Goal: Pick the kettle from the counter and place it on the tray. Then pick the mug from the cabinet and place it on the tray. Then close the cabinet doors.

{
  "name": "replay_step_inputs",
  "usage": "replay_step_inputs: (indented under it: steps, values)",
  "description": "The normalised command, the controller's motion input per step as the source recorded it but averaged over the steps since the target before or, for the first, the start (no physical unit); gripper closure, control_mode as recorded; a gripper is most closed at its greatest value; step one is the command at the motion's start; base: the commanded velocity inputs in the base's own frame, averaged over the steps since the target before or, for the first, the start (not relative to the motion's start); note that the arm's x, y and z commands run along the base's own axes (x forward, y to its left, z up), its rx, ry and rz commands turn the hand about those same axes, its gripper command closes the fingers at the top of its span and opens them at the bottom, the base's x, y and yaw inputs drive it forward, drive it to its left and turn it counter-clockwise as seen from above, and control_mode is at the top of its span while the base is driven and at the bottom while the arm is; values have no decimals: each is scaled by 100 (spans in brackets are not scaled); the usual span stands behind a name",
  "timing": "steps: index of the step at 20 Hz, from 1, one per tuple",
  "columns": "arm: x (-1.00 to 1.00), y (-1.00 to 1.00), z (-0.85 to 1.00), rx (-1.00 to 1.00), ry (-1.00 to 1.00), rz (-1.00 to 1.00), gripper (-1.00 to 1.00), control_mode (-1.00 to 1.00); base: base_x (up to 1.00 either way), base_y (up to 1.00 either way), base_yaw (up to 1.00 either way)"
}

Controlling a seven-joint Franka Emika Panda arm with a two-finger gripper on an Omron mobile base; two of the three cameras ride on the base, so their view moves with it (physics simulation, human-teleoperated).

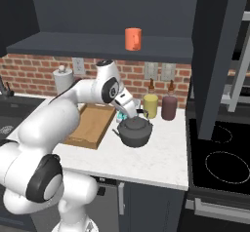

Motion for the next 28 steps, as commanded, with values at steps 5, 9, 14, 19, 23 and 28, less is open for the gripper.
replay_step_inputs:
  steps: [5, 9, 14, 19, 23, 28]
  values:
    - [27, -3, -12, 0, 0, 0, -100, -100, 0, 0, 0]
    - [26, -4, -12, 0, 0, 0, -100, -100, 0, 0, 0]
    - [21, -5, -15, 0, 0, 0, -100, -100, 0, 0, 0]
    - [21, -5, -15, 0, 0, 0, -100, -100, 0, 0, 0]
    - [23, -5, -14, 0, 0, 0, -100, -100, 0, 0, 0]
    - [19, -3, -12, 0, 0, 0, -100, -100, 0, 0, 0]
